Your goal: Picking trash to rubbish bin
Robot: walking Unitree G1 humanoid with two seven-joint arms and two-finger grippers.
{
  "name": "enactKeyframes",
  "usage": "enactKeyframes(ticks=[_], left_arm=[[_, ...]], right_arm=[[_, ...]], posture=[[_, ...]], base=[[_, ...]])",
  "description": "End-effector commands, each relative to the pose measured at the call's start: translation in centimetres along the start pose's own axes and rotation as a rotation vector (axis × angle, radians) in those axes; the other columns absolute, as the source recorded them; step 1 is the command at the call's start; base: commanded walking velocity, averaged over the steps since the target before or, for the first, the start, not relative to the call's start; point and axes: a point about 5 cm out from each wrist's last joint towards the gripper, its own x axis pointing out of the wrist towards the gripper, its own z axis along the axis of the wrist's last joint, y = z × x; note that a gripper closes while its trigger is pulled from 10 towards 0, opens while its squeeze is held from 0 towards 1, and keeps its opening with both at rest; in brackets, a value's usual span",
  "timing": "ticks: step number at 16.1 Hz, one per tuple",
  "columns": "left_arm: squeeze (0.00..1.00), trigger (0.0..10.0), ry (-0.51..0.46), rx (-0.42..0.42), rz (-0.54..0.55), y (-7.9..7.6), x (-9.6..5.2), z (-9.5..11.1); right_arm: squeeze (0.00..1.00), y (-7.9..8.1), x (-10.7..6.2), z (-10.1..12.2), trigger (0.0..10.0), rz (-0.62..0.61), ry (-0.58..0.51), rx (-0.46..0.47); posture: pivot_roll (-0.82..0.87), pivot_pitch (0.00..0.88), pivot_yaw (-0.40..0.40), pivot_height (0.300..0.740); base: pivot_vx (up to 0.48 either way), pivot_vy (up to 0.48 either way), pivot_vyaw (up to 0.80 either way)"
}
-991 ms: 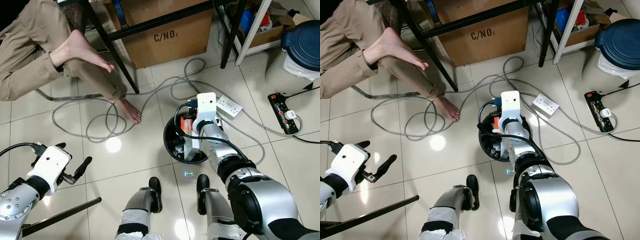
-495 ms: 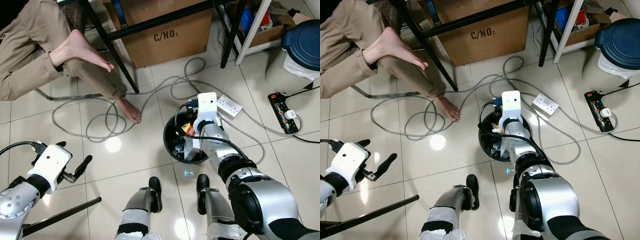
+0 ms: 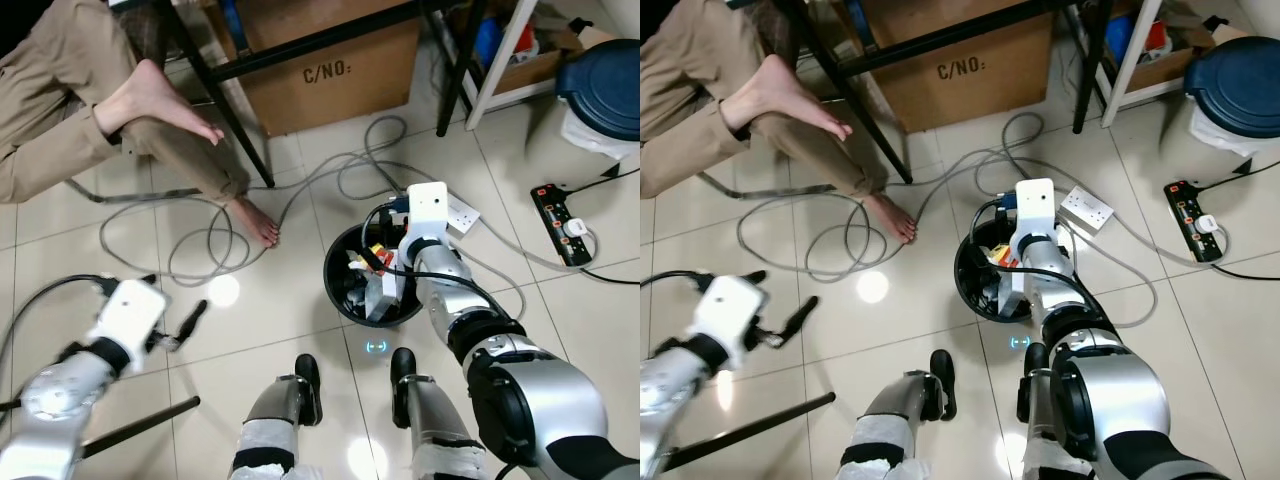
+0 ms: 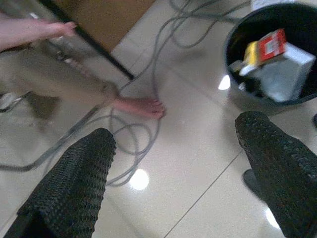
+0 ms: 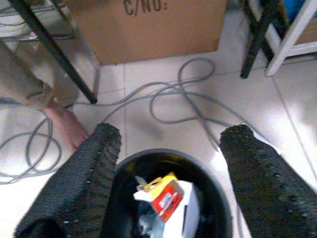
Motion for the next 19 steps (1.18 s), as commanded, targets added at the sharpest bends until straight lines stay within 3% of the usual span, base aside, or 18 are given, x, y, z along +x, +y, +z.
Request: enactKeyframes(ticks=[1,4,5,10,13,17,19], left_arm=[[0.00,10.0,0.037,-0.011,-0.023,-1.0,0.2,-1.1],[0.00,10.0,0.000,-0.026,-0.038,-1.4,1.8,-0.5],[0.00,10.0,-0.023,-0.026,-0.036,-1.4,3.3,-0.1],[0.00,10.0,-0.089,-0.043,-0.024,-1.6,6.2,1.3],[0.00,10.0,-0.180,-0.088,-0.007,-2.3,8.2,3.6],[0.00,10.0,-0.271,-0.141,-0.025,-3.3,9.0,5.9],[0.00,10.0,-0.285,-0.170,0.006,-3.4,8.9,6.2]], right_arm=[[1.00,0.0,-0.5,-1.2,10.0,0.008,0.019,0.001],[1.00,-1.2,-0.5,-0.7,10.0,-0.006,-0.023,-0.003],[1.00,-2.8,-0.7,-0.3,10.0,-0.030,-0.060,-0.012],[1.00,-5.3,-1.6,1.1,10.0,-0.064,-0.199,-0.026],[1.00,-6.7,-3.4,2.8,10.0,-0.107,-0.322,-0.070],[1.00,-7.4,-6.8,4.2,10.0,-0.115,-0.388,-0.117],[1.00,-6.7,-9.1,4.2,10.0,-0.109,-0.393,-0.114]], posture=[[0.26,0.403,0.151,0.740],[0.20,0.360,0.130,0.740],[0.16,0.323,0.115,0.740],[0.03,0.222,0.098,0.740],[-0.03,0.186,0.111,0.740],[-0.07,0.161,0.124,0.740],[-0.10,0.142,0.138,0.740]], base=[[0.000,0.000,0.00],[0.000,0.000,0.00],[0.000,0.000,0.00],[0.000,0.000,0.00],[0.000,0.000,0.00],[0.000,0.000,0.00],[0.000,0.000,0.00]])
